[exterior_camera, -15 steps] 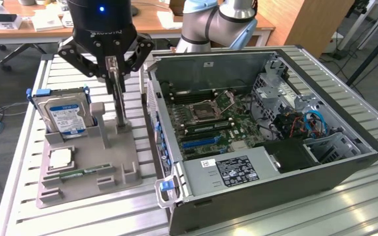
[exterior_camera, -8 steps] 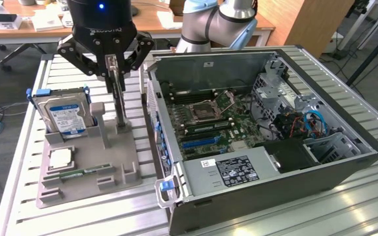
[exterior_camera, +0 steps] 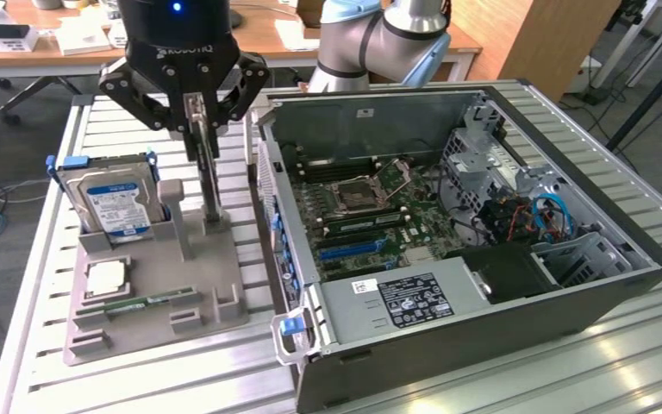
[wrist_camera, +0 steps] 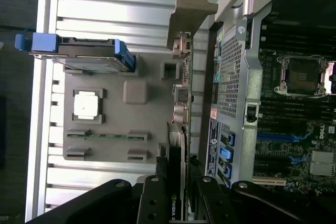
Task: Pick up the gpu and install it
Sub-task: 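Pick up the gpu and move the gpu toward the slot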
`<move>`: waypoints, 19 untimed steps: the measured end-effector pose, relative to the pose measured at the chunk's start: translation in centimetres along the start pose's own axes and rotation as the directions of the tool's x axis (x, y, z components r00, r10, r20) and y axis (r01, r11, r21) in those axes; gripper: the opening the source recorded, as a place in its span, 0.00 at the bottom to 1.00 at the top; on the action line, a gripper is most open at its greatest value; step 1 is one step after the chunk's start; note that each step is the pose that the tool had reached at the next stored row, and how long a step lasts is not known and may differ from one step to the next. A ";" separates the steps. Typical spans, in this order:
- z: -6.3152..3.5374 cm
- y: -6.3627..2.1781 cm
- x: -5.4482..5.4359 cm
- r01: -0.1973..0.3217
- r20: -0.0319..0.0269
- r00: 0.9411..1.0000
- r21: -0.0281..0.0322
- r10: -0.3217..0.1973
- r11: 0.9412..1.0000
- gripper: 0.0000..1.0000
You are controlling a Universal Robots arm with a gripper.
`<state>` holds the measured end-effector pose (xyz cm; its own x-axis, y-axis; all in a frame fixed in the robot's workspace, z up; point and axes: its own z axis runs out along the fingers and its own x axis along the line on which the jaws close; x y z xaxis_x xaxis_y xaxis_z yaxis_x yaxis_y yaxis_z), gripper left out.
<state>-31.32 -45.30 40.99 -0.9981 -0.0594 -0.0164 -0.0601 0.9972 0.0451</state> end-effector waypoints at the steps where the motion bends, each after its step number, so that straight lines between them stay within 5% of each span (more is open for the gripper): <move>1: -0.21 0.01 0.0 0.000 0.000 1.000 0.000 0.000 1.000 0.26; 13: -3.10 0.13 -0.1 0.000 0.000 1.000 0.000 0.000 1.000 0.26; 19: -3.22 0.13 -0.2 0.000 -0.001 1.000 0.000 0.000 1.000 0.26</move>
<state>-31.15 -45.31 44.22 -0.9981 -0.0594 -0.0158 -0.0601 0.9972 0.0452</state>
